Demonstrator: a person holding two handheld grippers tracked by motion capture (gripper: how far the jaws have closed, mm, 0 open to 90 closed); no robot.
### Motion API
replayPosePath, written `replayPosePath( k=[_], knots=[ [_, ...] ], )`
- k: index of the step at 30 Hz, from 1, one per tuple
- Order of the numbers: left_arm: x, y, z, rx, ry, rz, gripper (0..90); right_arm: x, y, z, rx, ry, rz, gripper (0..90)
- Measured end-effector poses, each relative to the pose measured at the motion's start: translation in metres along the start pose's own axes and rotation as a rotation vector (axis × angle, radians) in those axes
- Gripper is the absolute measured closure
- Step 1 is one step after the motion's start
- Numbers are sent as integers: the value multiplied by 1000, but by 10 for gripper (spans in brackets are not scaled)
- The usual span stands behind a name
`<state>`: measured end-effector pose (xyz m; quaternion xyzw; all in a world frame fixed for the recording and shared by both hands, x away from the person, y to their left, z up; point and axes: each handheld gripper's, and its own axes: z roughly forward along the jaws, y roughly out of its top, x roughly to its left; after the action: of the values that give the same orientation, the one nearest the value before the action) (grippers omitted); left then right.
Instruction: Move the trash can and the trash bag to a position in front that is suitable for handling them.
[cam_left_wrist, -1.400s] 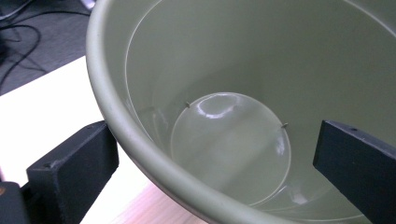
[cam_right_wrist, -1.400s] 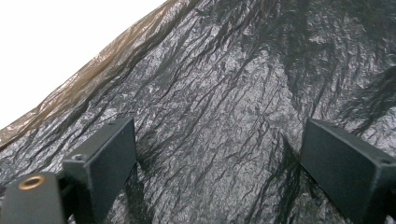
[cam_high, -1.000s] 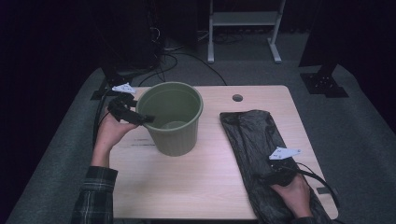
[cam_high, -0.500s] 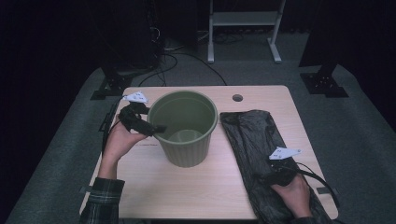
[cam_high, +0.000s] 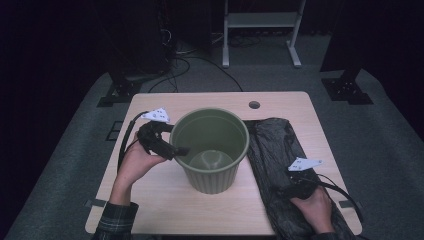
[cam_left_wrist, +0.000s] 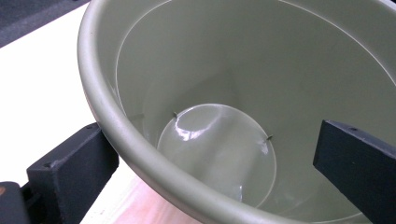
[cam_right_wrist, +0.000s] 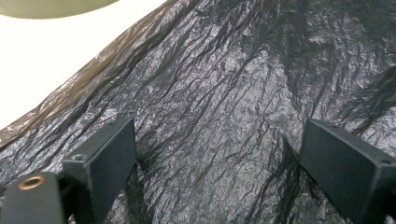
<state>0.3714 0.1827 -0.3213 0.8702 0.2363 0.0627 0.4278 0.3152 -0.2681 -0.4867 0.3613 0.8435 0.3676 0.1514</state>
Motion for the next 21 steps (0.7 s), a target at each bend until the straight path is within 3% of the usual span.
replayPosePath(
  k=[4, 15, 21],
  knots=[
    [-9, 0, 1, 8, -15, 16, 0, 0, 0, 0, 0, 0, 0, 94],
    [-26, -1, 0, 28, -1, 12, 0, 0, 0, 0, 0, 0, 0, 94],
    [-23, 1, -1, 18, 12, 9, 0, 0, 0, 0, 0, 0, 0, 94]
  ],
)
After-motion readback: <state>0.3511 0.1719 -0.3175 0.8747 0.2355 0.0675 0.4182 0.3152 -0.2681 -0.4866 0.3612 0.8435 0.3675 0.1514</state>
